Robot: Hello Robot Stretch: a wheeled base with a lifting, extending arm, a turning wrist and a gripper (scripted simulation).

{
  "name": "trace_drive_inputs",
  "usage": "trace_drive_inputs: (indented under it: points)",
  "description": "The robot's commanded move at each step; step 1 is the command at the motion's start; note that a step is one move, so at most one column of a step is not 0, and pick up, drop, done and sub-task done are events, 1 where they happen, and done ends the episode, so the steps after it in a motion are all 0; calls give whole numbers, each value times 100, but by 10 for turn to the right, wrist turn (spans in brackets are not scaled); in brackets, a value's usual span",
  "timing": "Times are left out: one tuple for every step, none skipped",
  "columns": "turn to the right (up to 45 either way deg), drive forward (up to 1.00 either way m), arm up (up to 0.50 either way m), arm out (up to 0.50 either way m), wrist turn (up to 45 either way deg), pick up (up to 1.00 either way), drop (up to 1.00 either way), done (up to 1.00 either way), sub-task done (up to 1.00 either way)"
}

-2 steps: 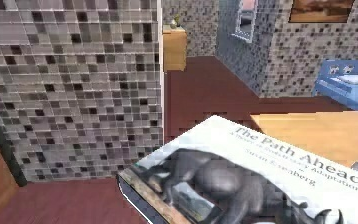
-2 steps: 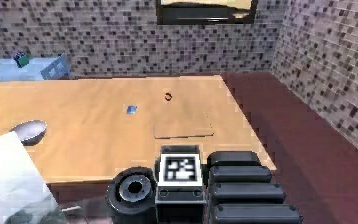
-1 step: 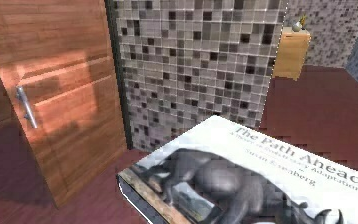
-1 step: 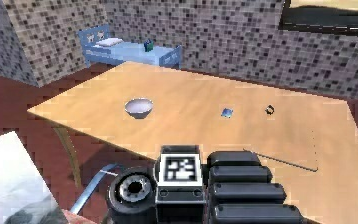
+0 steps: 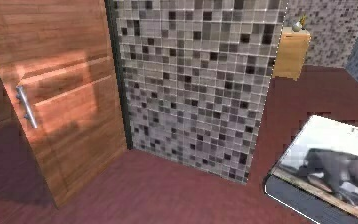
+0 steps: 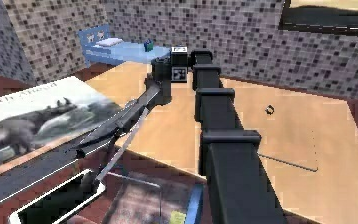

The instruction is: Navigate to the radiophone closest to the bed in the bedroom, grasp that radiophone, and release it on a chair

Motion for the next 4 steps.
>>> trace_drive_inputs:
  points:
    - [0, 0, 0, 0, 450, 0, 0, 0, 0]
    - [0, 0, 0, 0, 450, 0, 0, 0, 0]
    - [0, 0, 0, 0, 120, 0, 0, 0, 0]
    - [0, 0, -36, 0, 0, 0, 0, 0, 0]
